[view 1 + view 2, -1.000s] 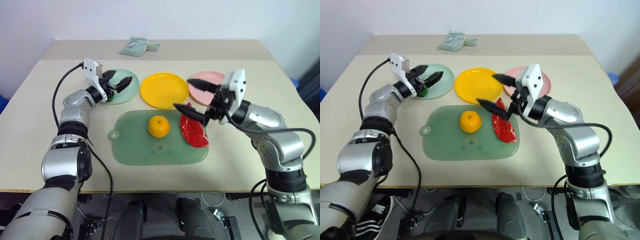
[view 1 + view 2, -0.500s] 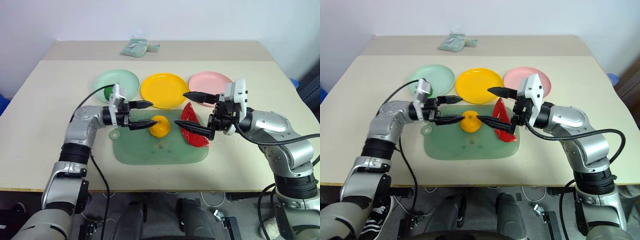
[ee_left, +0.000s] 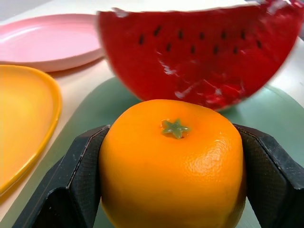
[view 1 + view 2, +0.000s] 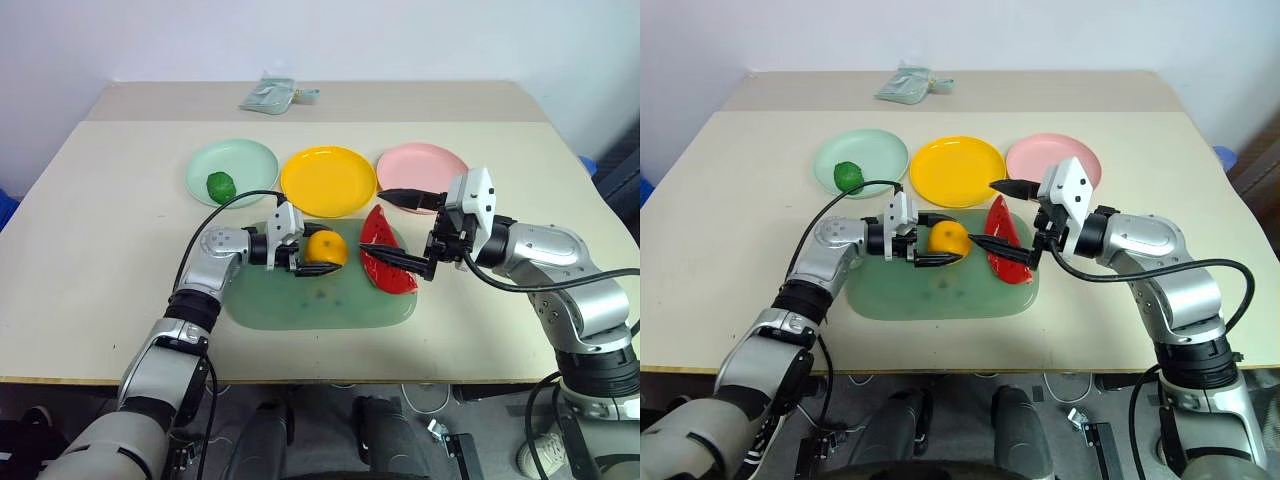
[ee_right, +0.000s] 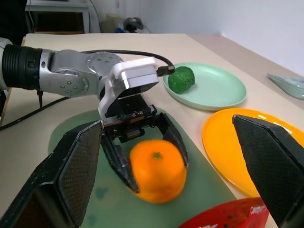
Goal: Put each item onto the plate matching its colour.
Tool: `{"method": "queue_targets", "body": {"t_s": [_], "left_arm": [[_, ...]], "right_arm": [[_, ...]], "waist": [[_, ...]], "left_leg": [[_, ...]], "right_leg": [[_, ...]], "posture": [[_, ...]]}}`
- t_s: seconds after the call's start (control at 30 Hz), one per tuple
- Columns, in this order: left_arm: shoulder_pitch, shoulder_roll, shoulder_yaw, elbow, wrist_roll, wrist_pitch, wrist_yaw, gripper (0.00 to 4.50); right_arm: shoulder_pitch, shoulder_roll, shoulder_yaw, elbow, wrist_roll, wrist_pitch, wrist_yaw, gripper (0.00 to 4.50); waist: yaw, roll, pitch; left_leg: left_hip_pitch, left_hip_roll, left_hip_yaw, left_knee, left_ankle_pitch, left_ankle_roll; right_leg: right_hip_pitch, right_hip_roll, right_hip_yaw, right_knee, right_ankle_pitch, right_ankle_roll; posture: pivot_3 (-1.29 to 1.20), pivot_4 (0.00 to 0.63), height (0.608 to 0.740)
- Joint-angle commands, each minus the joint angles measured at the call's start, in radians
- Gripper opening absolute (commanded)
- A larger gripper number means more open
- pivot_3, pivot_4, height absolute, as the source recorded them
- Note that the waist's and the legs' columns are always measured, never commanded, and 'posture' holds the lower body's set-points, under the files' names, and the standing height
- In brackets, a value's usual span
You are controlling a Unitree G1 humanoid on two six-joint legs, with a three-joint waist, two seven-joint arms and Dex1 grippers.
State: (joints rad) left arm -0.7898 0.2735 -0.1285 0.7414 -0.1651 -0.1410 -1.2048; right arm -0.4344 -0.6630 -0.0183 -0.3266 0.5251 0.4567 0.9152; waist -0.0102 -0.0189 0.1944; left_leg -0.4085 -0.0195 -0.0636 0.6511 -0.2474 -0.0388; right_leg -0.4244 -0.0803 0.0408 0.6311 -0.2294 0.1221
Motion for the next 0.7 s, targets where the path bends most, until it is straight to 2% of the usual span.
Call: {"method": "queue_targets", "body": {"t_s": [0.03, 0.13, 0.23, 0.33, 0.47, 0.53, 0.7], "left_arm": [[-0.136, -0.049, 0.128, 0.072, -0.067, -0.007, 0.179, 3.34], [-0.259, -0.081, 0.208, 0.219, -0.065, -0.020, 0.397, 3.34], [-0.346, -0.093, 0.246, 0.361, -0.039, -0.053, 0.535, 3.34], [-0.381, -0.115, 0.290, 0.472, -0.046, -0.060, 0.616, 3.34], [-0.398, -0.137, 0.282, 0.526, 0.000, -0.088, 0.660, 3.34], [-0.404, -0.138, 0.276, 0.539, 0.019, -0.092, 0.675, 4.37], [-0.417, -0.126, 0.294, 0.528, 0.017, -0.120, 0.606, 4.46]], "right_arm": [[-0.020, 0.011, -0.045, -0.007, -0.001, -0.029, -0.031, 4.50], [-0.074, 0.042, -0.033, 0.074, -0.089, -0.082, -0.116, 4.50], [-0.133, 0.048, 0.004, 0.189, -0.195, -0.099, -0.185, 4.50], [-0.183, 0.059, 0.020, 0.311, -0.282, -0.121, -0.247, 4.50], [-0.190, 0.070, 0.008, 0.299, -0.267, -0.128, -0.227, 4.50], [-0.184, 0.065, 0.012, 0.286, -0.278, -0.135, -0.220, 4.50], [-0.168, 0.035, 0.003, 0.168, -0.183, 0.083, -0.173, 4.50]], "waist": [[0.002, -0.001, 0.000], [0.000, -0.001, 0.000], [-0.003, 0.000, 0.000], [-0.003, 0.000, 0.000], [-0.002, 0.000, 0.000], [0.000, 0.000, 0.000], [-0.002, 0.000, 0.000]], "left_leg": [[0.000, 0.000, 0.000, 0.000, 0.000, 0.000], [-0.001, 0.000, 0.000, 0.001, 0.000, 0.000], [0.000, 0.000, 0.000, 0.000, 0.000, 0.000], [0.000, 0.000, 0.001, -0.002, 0.000, 0.000], [-0.002, -0.001, 0.001, -0.002, 0.000, 0.000], [-0.002, -0.001, 0.001, -0.002, 0.000, 0.000], [-0.002, -0.001, 0.000, -0.002, 0.000, 0.000]], "right_leg": [[0.000, 0.000, 0.000, 0.000, 0.000, 0.000], [0.000, 0.000, 0.000, 0.000, 0.001, 0.001], [0.000, 0.000, 0.000, 0.000, 0.001, 0.001], [0.000, 0.000, 0.000, -0.001, 0.000, 0.001], [-0.003, 0.000, 0.000, -0.001, 0.000, 0.001], [-0.003, 0.000, 0.000, -0.001, 0.000, 0.001], [-0.003, 0.000, 0.000, -0.001, 0.000, 0.001]], "posture": [[0.00, 0.150, 0.740], [0.00, 0.150, 0.740], [0.00, 0.150, 0.740], [0.00, 0.150, 0.740], [0.00, 0.150, 0.740], [0.00, 0.150, 0.740], [0.00, 0.150, 0.740]]}}
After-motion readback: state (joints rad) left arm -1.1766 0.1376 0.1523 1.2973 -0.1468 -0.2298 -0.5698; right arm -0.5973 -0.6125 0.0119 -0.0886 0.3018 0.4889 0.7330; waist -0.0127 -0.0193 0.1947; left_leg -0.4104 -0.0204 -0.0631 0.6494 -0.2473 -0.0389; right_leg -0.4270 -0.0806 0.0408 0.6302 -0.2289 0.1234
